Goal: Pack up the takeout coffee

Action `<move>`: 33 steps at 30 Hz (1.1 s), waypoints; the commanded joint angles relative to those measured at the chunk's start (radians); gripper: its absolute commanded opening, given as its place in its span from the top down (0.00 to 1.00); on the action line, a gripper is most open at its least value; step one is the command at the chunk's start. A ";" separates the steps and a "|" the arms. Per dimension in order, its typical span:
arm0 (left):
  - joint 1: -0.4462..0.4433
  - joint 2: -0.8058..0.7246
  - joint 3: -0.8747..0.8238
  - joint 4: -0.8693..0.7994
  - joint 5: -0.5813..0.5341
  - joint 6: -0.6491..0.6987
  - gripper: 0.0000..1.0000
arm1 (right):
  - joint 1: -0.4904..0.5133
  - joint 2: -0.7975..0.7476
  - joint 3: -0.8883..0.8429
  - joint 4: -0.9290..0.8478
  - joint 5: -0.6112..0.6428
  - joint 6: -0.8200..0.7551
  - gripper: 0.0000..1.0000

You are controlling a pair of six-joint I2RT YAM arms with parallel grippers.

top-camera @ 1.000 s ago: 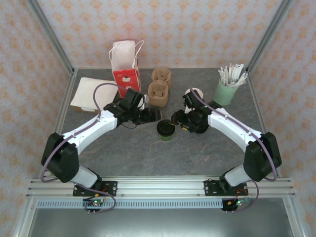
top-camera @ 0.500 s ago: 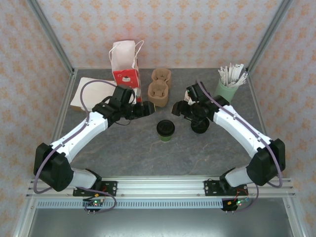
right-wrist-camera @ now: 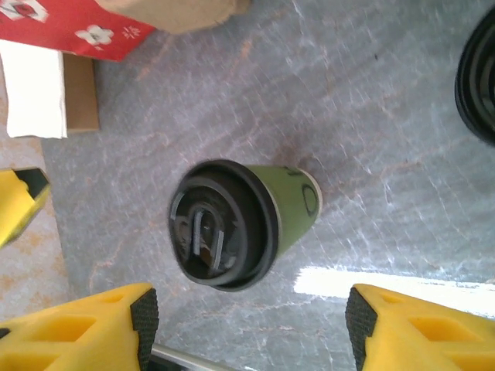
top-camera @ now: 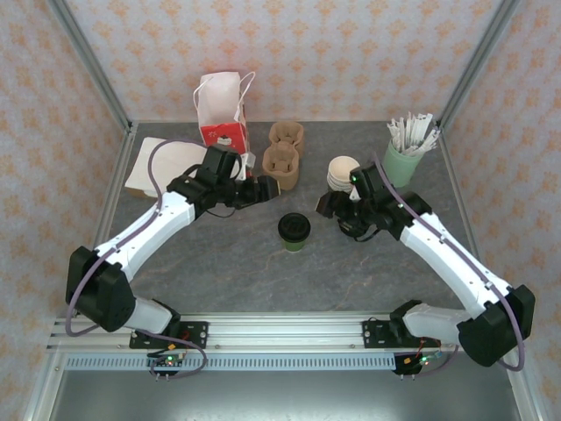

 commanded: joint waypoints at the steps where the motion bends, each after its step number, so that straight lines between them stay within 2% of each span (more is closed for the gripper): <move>1: -0.003 0.044 0.024 0.040 0.060 0.007 0.26 | 0.015 -0.031 -0.088 0.115 -0.055 0.100 0.33; 8: -0.030 0.128 0.043 0.072 0.092 -0.007 0.26 | 0.087 -0.010 -0.208 0.301 -0.102 0.209 0.33; 20: -0.086 0.227 0.050 0.133 0.109 -0.067 0.27 | 0.141 0.048 -0.242 0.419 -0.107 0.271 0.33; 24: -0.086 0.242 0.040 0.142 0.100 -0.089 0.32 | 0.142 0.052 -0.249 0.401 -0.100 0.271 0.35; 33: -0.086 0.260 0.040 0.129 0.076 -0.098 0.51 | 0.143 0.058 -0.278 0.416 -0.098 0.293 0.43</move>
